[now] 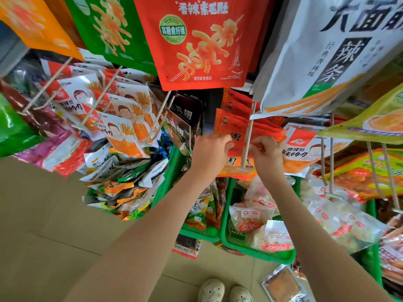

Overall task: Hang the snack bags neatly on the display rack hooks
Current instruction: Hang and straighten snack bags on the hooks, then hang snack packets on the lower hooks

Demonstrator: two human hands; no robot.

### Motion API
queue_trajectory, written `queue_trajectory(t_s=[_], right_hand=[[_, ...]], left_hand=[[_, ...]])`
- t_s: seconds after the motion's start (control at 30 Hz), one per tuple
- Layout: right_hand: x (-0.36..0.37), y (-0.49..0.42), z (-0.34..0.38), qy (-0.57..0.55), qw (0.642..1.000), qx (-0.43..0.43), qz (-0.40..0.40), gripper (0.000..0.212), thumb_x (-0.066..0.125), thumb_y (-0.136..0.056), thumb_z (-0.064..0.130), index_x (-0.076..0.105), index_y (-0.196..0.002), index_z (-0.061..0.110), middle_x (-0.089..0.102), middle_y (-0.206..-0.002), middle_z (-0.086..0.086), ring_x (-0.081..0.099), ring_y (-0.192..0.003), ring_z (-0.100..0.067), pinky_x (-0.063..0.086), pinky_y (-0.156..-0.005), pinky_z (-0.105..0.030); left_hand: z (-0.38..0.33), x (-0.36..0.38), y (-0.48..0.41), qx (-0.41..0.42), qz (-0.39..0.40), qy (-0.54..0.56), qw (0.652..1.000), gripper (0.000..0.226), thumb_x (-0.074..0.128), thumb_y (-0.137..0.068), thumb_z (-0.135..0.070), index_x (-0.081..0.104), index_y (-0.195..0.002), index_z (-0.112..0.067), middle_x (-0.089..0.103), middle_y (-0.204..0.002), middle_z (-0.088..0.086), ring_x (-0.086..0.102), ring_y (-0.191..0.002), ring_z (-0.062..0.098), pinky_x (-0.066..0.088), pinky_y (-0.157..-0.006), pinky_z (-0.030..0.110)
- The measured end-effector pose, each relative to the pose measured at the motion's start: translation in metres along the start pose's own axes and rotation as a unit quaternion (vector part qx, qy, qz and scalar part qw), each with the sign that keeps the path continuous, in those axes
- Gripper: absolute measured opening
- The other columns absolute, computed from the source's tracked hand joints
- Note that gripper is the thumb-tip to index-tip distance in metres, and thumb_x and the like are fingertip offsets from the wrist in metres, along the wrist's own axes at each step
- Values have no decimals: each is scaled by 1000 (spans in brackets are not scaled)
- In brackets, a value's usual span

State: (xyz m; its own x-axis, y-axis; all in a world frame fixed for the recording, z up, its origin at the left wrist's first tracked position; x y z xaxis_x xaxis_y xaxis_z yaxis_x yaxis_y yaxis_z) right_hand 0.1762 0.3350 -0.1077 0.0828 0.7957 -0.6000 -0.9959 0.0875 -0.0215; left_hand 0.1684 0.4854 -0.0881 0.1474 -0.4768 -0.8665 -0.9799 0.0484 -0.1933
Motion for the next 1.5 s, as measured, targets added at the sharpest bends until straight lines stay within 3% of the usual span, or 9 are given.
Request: queue_trajectory(t_s=[0.17, 0.3, 0.53, 0.67, 0.8, 0.97, 1.03, 1.27, 1.5], right_hand=[[6, -19, -1, 16, 998, 36, -41, 10, 60, -83, 10, 68, -87, 7, 56, -98, -13, 44, -101, -38, 36, -88, -44], [5, -19, 0, 4, 997, 42, -62, 16, 59, -84, 14, 64, -99, 12, 55, -109, -10, 45, -106, -31, 37, -91, -55], [-9, 37, -25, 20, 997, 20, -69, 64, 56, -87, 8, 27, -142, 21, 36, -142, -7, 33, -129, -30, 38, -100, -53], [-9, 81, -55, 19, 996, 63, -52, 67, 54, -87, 8, 22, -143, 28, 33, -143, -7, 31, -132, -31, 40, -96, -58], [-5, 124, -87, 66, 996, 51, 41, 51, 51, -85, 5, 40, -134, 14, 45, -132, -13, 38, -123, -40, 37, -97, -59], [-22, 191, -121, 88, 988, 84, 95, 38, 54, -85, -2, 52, -123, 4, 54, -118, -16, 48, -109, -33, 34, -88, -25], [-36, 218, -140, 76, 982, 137, 103, 37, 55, -85, -2, 54, -121, 4, 56, -117, -14, 50, -109, -31, 36, -89, -26], [-102, 302, -224, 45, 948, 309, 66, 35, 55, -83, -1, 58, -116, 11, 58, -111, -9, 54, -105, -29, 45, -91, -43], [-137, 393, -368, 17, 882, 471, -28, 28, 56, -84, 1, 60, -111, 8, 64, -106, -10, 58, -97, -29, 39, -74, -27]], left_hand=[[-2, 2, -18, -1, -14, -35, 999, 17, 58, -89, -28, 67, -88, -14, 68, -78, 6, 59, -79, 30, 34, -70, 35], [-2, 6, -21, -46, -15, -18, 999, 29, 56, -87, -25, 61, -115, -15, 63, -108, 8, 52, -107, 29, 34, -93, 40], [11, 1, 51, -71, -66, 43, 994, 43, 57, -88, -14, 46, -128, -3, 50, -129, 13, 44, -123, 27, 35, -105, 38], [11, 22, 105, -84, 34, 64, 994, 36, 53, -91, -14, 49, -126, -6, 55, -121, 9, 52, -112, 25, 45, -93, 35], [-1, 45, 146, -105, 135, 73, 983, 32, 48, -94, -17, 50, -125, -10, 55, -119, 8, 53, -109, 24, 46, -86, 34], [-44, 78, 192, -72, 237, 81, 965, 36, 48, -94, -21, 48, -129, -10, 56, -122, 6, 57, -108, 22, 49, -86, 33], [-68, 94, 208, -48, 275, 78, 957, 35, 49, -94, -22, 48, -128, -11, 57, -120, 5, 58, -105, 22, 50, -85, 35], [-158, 152, 251, 50, 392, 63, 916, 30, 47, -93, -22, 50, -121, -11, 59, -111, 8, 58, -101, 27, 49, -81, 41], [-229, 274, 314, 134, 478, 14, 868, 33, 45, -94, -24, 47, -125, -14, 55, -120, 9, 52, -111, 27, 46, -90, 39]])
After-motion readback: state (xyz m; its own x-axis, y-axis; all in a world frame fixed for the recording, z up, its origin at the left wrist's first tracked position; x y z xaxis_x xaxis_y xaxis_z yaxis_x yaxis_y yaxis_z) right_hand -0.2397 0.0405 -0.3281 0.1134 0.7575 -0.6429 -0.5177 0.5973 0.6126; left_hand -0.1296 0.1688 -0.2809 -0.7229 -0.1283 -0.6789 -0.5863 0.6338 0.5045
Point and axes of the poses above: each hand's wrist, its own y-axis away from the middle knuckle, its own x-axis out of the palm, z = x × y, the point moved 3 cm from there along -y, towards the middle knuckle
